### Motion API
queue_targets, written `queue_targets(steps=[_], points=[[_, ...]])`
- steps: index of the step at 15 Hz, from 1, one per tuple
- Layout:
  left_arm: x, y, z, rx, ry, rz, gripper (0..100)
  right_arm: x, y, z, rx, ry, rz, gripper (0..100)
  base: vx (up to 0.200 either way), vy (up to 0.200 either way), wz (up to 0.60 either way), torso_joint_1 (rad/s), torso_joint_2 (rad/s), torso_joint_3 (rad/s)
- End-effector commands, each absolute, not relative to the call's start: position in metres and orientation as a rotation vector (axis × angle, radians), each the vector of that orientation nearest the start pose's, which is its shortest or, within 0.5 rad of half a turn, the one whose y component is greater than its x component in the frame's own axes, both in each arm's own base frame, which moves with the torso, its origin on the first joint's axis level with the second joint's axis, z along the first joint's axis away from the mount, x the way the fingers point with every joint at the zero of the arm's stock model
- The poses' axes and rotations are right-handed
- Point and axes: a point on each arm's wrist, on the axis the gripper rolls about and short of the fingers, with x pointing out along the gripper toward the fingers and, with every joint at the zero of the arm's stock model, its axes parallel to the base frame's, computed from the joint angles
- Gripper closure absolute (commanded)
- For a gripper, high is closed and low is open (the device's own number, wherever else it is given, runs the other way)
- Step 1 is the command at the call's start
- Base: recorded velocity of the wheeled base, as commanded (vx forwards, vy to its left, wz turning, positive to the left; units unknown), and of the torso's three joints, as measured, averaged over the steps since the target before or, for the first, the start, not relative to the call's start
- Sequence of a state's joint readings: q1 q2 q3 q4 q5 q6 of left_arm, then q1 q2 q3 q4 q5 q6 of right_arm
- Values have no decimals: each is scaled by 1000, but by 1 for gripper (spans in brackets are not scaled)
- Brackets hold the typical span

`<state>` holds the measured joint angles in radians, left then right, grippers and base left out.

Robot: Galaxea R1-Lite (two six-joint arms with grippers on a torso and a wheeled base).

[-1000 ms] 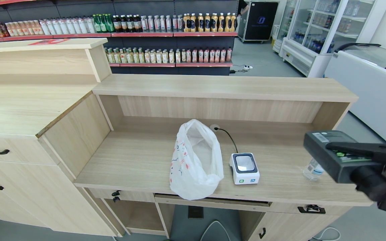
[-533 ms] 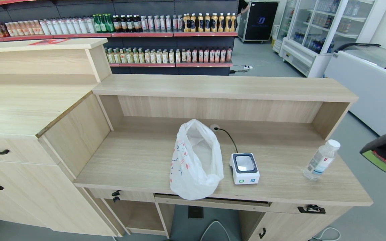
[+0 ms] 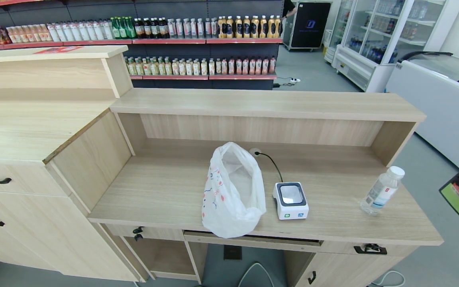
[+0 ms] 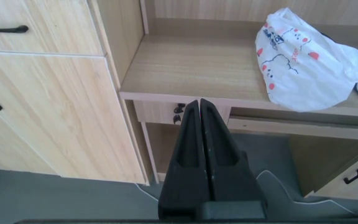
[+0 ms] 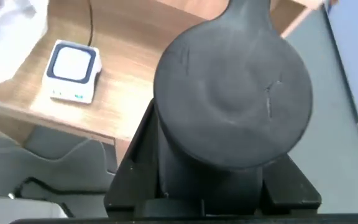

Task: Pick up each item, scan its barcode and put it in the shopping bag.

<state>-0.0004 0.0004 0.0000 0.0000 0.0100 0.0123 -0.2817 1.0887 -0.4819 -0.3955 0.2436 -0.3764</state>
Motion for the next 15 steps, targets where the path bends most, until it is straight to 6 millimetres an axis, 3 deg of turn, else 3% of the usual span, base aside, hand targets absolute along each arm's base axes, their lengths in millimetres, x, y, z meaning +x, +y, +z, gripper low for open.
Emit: queue_targets(steps=[1, 2, 4, 5, 7, 11, 15], points=[[-23, 0, 75, 12, 0, 11, 100, 173, -25, 222, -230, 213, -8, 100, 0, 0, 600, 12, 2, -2], [-23, 0, 75, 12, 0, 11, 100, 187, -22, 225, -145, 221, 34, 100, 0, 0, 0, 0, 0, 0], [-23, 0, 75, 12, 0, 11, 100, 220, -23, 211, 53, 300, 151, 100, 0, 0, 0, 0, 0, 0], [-23, 0, 75, 12, 0, 11, 100, 235, -35, 206, 181, 323, 194, 100, 0, 0, 0, 0, 0, 0], [-23, 0, 75, 12, 0, 11, 100, 256, -42, 185, 273, 365, 215, 100, 0, 0, 0, 0, 0, 0], [-23, 0, 75, 12, 0, 11, 100, 280, -68, 149, 352, 430, 277, 100, 0, 0, 0, 0, 0, 0], [-23, 0, 75, 12, 0, 11, 100, 294, -81, 123, 401, 476, 341, 100, 0, 0, 0, 0, 0, 0]])
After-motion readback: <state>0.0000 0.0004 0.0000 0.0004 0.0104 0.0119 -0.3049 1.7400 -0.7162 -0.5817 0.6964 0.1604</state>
